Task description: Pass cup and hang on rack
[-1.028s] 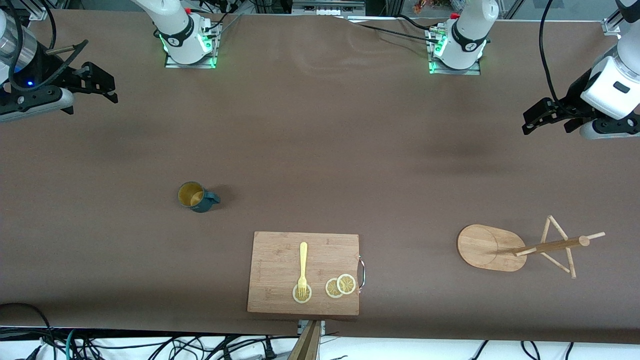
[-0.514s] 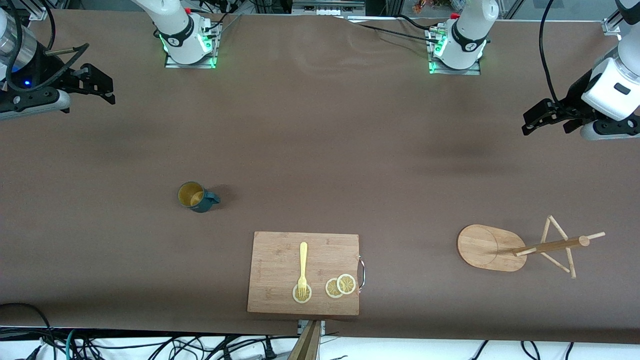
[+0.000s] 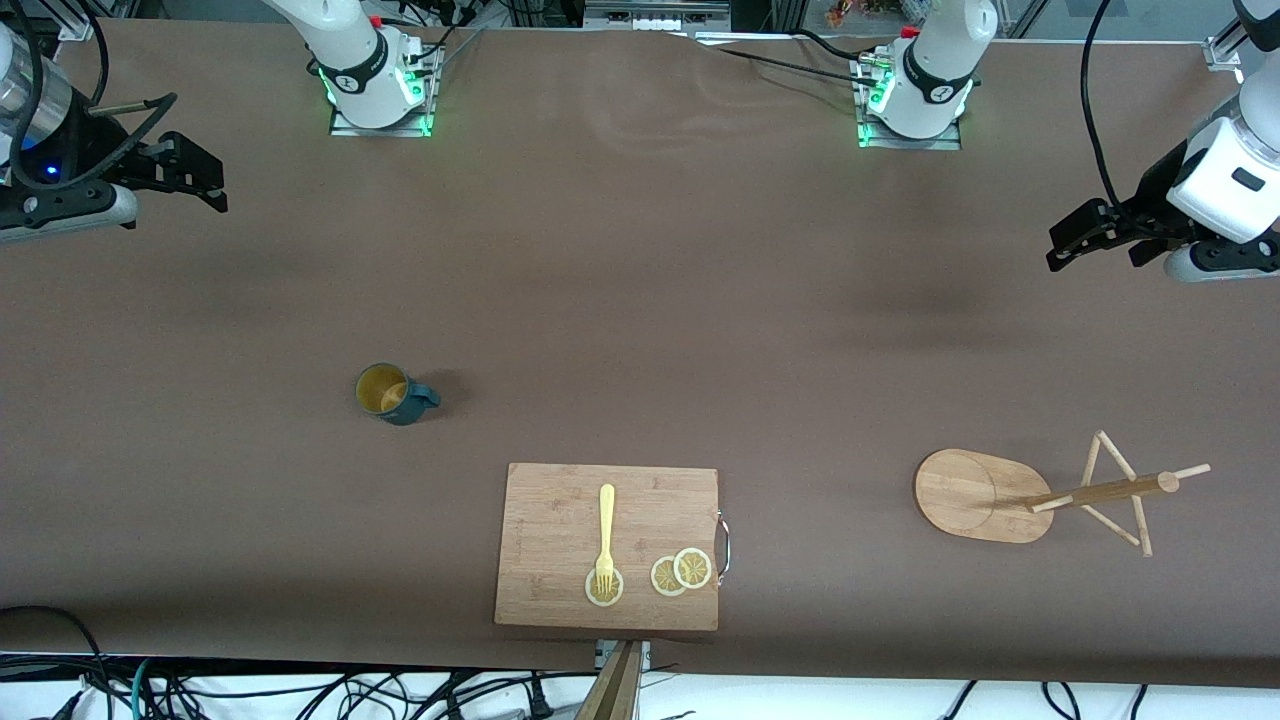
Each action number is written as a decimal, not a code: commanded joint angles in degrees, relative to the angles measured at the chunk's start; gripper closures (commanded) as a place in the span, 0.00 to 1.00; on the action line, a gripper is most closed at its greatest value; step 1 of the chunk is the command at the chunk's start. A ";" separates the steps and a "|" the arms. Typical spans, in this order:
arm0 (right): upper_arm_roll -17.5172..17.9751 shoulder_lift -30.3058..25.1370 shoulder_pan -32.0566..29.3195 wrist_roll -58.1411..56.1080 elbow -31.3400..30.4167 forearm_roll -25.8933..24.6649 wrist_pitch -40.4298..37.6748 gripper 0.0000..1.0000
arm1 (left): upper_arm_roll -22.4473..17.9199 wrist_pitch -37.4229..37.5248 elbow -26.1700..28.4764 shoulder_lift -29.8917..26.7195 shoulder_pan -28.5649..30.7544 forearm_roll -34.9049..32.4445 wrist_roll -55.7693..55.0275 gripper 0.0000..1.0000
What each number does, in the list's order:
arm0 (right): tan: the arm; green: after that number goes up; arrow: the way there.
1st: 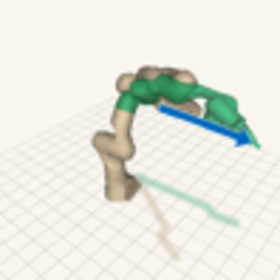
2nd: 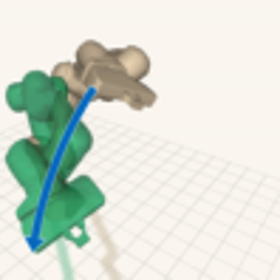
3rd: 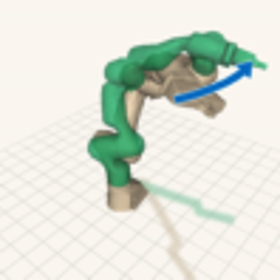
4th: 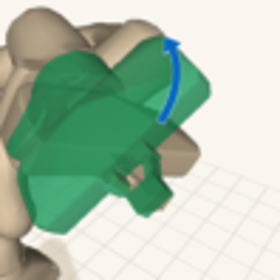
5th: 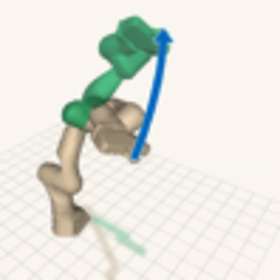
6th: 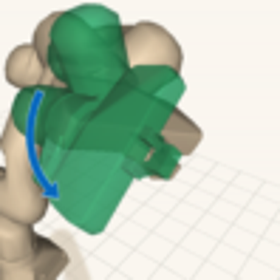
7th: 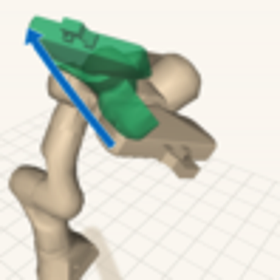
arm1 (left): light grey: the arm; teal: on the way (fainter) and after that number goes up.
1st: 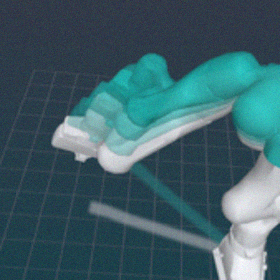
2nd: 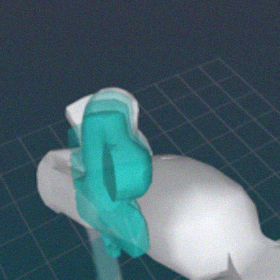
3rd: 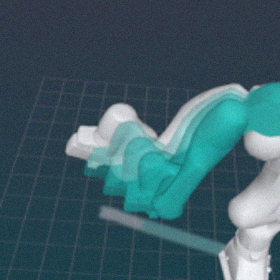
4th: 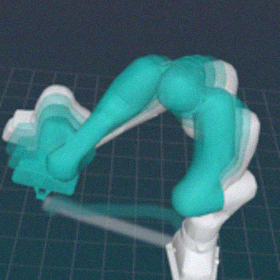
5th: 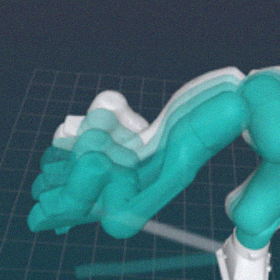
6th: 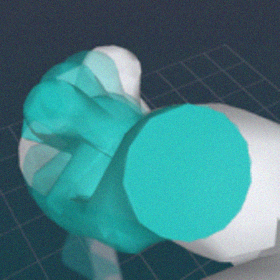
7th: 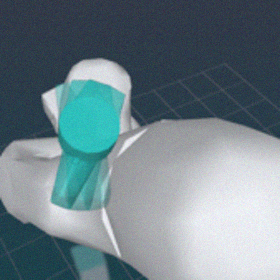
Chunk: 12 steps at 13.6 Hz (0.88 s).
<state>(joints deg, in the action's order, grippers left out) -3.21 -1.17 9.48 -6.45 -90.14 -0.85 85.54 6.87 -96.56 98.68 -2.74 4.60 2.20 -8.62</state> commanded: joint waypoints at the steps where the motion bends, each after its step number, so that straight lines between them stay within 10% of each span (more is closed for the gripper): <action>1: 0.84 0.46 -0.78 0.74 1.46 -0.99 -1.52 0.00 | 0.25 -0.48 0.55 -0.51 0.67 1.31 -0.08 0.00; 12: 0.84 -0.24 -0.87 0.92 0.76 -0.91 -2.84 0.00 | 0.16 -0.48 0.28 -0.07 0.76 1.31 -0.17 0.00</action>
<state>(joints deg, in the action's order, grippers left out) -3.21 -1.16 9.43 -6.37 -90.07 -0.92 83.99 6.80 -96.57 98.76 -2.54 4.66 2.20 -8.62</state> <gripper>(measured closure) 0.000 0.000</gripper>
